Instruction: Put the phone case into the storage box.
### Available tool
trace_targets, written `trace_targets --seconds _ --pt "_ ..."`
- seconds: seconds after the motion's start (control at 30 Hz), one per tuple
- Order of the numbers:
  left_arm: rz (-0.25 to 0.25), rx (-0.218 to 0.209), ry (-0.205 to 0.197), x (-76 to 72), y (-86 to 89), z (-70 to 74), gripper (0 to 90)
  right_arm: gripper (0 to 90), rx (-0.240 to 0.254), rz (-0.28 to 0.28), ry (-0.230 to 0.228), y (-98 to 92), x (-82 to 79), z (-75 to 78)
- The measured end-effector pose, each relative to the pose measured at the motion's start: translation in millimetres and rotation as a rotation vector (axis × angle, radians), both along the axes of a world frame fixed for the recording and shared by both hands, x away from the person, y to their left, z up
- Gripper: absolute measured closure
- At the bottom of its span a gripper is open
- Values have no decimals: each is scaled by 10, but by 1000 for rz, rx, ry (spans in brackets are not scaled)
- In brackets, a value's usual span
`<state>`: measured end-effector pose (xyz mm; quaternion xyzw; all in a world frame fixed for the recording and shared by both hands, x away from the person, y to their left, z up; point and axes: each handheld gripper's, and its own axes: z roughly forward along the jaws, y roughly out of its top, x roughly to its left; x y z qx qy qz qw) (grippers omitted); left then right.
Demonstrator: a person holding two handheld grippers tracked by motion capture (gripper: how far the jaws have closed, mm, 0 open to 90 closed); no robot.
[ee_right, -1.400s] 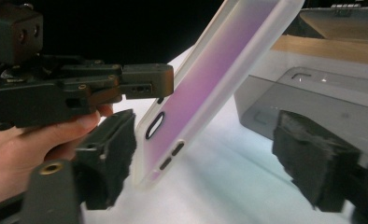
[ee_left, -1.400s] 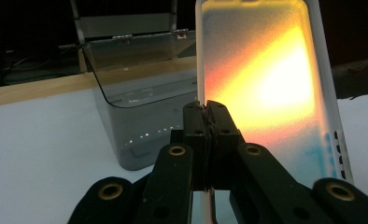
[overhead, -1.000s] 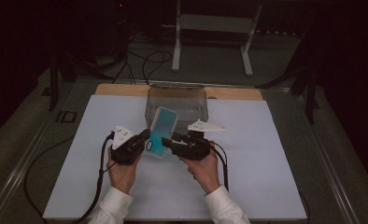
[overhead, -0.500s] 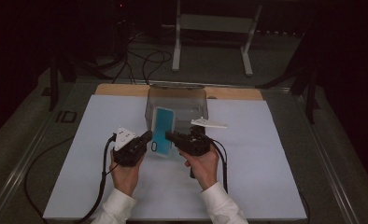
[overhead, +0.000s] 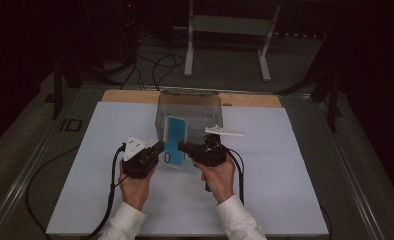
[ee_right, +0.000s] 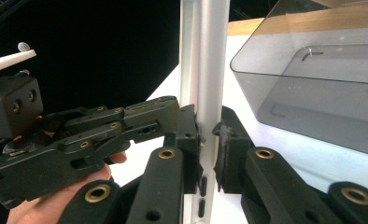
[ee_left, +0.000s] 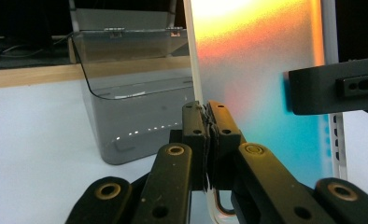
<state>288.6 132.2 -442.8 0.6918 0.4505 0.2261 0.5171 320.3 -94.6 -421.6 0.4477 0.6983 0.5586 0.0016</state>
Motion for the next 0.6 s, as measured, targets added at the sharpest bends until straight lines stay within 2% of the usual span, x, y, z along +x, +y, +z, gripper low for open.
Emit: trace_targets --seconds 0.13,0.23,0.4,0.53,0.6 --pt "-12 5 -10 -1 8 12 833 820 6 -6 -2 0 -1 13" --pt "-9 19 -30 -5 10 30 677 820 7 -8 -12 1 -4 13" --pt "5 18 -29 18 43 63 500 819 6 -14 -13 -14 2 17" --pt "39 24 -43 25 70 96 355 819 4 -19 -18 -30 4 23" --pt "59 37 -50 25 80 113 250 819 2 -21 -20 -37 6 25"
